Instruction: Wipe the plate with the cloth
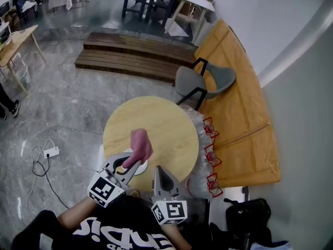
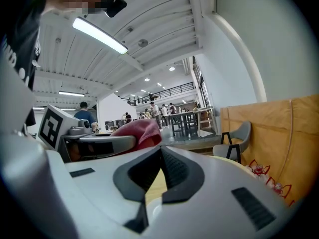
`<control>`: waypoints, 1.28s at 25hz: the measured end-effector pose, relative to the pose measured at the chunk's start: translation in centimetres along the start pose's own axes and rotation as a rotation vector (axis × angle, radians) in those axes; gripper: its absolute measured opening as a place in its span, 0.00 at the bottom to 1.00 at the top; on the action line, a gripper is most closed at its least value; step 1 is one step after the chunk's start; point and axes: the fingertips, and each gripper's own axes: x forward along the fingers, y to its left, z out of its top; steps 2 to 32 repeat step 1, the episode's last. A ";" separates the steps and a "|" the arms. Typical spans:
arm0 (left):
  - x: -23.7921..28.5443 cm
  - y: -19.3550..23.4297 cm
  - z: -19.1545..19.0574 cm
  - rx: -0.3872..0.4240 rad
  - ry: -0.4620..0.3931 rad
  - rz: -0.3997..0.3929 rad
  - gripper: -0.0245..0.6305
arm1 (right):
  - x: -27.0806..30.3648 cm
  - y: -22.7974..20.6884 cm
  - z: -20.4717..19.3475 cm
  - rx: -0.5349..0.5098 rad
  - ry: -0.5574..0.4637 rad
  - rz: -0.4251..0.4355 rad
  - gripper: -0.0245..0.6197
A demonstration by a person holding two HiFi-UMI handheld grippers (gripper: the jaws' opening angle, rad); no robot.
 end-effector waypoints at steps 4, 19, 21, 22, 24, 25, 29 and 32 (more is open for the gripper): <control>0.1 -0.1 -0.1 0.002 0.001 0.002 0.12 | -0.1 -0.1 -0.1 0.001 0.001 0.000 0.07; 0.1 -0.1 -0.1 0.002 0.001 0.002 0.12 | -0.1 -0.1 -0.1 0.001 0.001 0.000 0.07; 0.1 -0.1 -0.1 0.002 0.001 0.002 0.12 | -0.1 -0.1 -0.1 0.001 0.001 0.000 0.07; 0.1 -0.1 -0.1 0.002 0.001 0.002 0.12 | -0.1 -0.1 -0.1 0.001 0.001 0.000 0.07; 0.1 -0.1 -0.1 0.002 0.001 0.002 0.12 | -0.1 -0.1 -0.1 0.001 0.001 0.000 0.07; 0.1 -0.1 -0.1 0.002 0.001 0.002 0.12 | -0.1 -0.1 -0.1 0.001 0.001 0.000 0.07; 0.1 -0.1 -0.1 0.002 0.001 0.002 0.12 | -0.1 -0.1 -0.1 0.001 0.001 0.000 0.07; 0.1 -0.1 -0.1 0.002 0.001 0.002 0.12 | -0.1 -0.1 -0.1 0.001 0.001 0.000 0.07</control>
